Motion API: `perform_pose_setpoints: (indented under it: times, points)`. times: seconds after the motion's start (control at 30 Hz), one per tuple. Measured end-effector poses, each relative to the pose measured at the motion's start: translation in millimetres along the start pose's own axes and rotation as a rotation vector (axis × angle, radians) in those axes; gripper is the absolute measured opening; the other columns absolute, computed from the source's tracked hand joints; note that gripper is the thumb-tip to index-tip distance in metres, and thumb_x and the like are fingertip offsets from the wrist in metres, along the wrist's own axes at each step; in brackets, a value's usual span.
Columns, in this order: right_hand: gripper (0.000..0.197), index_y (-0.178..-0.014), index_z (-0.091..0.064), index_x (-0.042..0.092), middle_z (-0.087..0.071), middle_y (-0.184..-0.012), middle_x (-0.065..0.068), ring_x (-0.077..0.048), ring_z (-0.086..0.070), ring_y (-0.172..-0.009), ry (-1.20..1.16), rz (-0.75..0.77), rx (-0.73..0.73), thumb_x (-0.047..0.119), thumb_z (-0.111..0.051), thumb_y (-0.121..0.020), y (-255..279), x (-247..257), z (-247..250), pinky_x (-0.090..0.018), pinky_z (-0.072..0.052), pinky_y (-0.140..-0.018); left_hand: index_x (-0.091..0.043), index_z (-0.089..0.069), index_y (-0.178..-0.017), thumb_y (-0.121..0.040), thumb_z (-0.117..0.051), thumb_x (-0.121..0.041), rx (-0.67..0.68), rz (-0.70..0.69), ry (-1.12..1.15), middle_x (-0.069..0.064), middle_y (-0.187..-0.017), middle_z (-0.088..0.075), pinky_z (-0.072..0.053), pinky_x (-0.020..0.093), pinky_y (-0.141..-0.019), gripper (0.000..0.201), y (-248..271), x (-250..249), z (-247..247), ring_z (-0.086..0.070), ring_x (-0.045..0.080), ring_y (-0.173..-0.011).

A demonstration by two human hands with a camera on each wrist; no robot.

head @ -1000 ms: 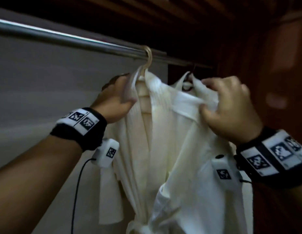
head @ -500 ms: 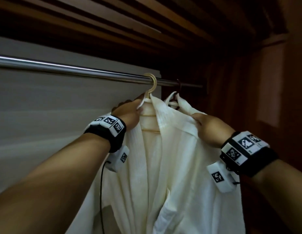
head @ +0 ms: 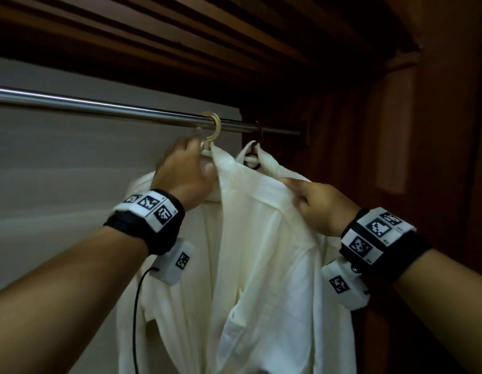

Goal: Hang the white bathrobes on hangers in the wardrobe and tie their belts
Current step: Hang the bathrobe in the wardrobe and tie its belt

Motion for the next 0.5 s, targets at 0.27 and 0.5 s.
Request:
perform_pose_setpoints:
  times: [0.27,0.5]
  points:
    - [0.039,-0.132,-0.054,0.032,-0.068,-0.091,0.009,-0.008,-0.063,-0.084,0.076,-0.153,-0.042,0.026,-0.058,-0.094,75.1,-41.1,41.7,-0.025,-0.049,-0.077,-0.022,-0.063,-0.106,-0.088,-0.052,-0.034,0.177,-0.557,0.273,-0.004,-0.106,-0.055,-0.049,0.038,-0.083,0.024,52.7,-124.5,-38.9,-0.056,0.017,-0.096]
    - [0.022,-0.115,-0.061,0.036,-0.064,-0.081,0.010,-0.001,-0.060,-0.066,0.170,-0.534,-0.224,0.036,-0.060,-0.092,264.9,-63.6,128.2,-0.023,-0.049,-0.062,-0.026,-0.066,-0.093,-0.092,-0.055,-0.031,0.433,-0.899,0.766,-0.009,-0.086,-0.061,-0.050,0.033,-0.068,0.012,141.6,-270.9,-64.2,-0.059,0.009,-0.077]
Point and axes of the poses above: each hand's wrist, its own y-axis away from the middle knuckle, its own z-axis out of the back of the hand, x = y × z, the point moved 7 cm from there along -y, towards the middle knuckle
